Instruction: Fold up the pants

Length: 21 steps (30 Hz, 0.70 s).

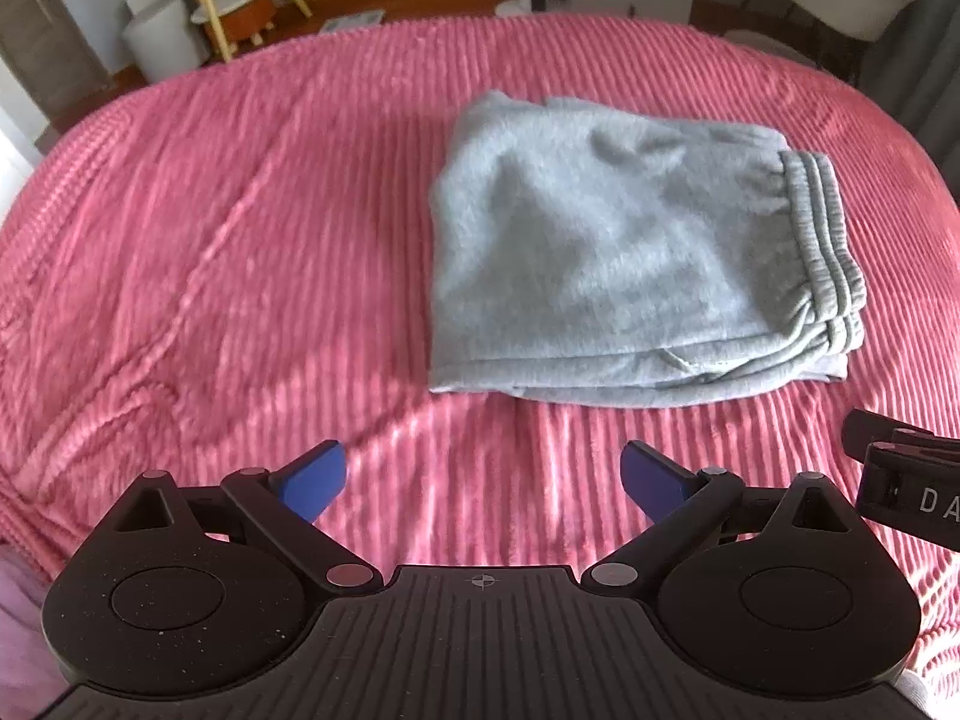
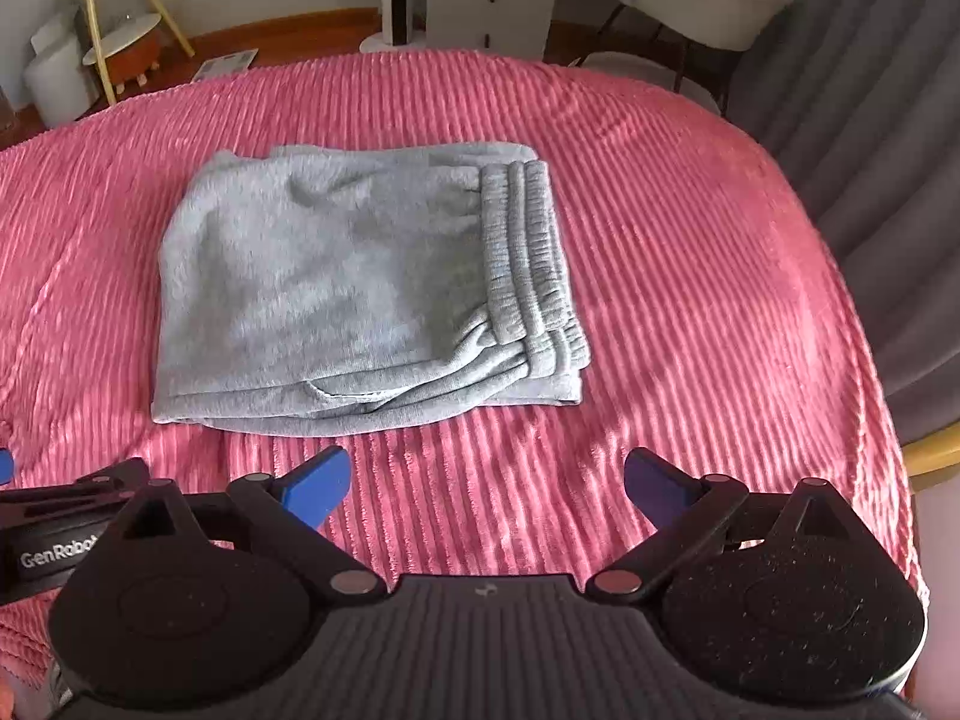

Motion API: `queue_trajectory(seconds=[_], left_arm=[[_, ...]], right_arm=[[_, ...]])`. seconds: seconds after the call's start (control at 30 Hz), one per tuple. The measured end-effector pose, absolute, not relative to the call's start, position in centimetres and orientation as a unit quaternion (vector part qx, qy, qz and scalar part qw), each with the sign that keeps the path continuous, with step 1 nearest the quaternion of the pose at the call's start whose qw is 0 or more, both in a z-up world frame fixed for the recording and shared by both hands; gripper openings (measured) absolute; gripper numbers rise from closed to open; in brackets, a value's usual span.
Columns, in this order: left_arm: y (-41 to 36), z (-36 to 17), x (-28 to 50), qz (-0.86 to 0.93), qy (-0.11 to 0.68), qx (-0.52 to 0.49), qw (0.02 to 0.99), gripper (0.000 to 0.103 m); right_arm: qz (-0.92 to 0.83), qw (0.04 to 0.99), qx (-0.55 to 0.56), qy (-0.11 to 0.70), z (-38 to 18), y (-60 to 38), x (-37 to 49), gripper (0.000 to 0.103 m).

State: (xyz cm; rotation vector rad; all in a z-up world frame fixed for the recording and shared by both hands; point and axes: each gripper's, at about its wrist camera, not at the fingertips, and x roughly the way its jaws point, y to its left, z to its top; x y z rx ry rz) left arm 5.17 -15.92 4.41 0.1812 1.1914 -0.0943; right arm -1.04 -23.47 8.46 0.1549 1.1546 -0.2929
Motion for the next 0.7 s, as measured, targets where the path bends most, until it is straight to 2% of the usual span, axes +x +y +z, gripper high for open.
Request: queue_trajectory(seconds=[0.7], left_arm=[[-16.58,4.21,5.35,-0.040,0.571,0.093,0.815,0.101]], right_arm=[[-0.128,0.812,0.091,0.562,8.07,-24.21,-0.82,0.098]])
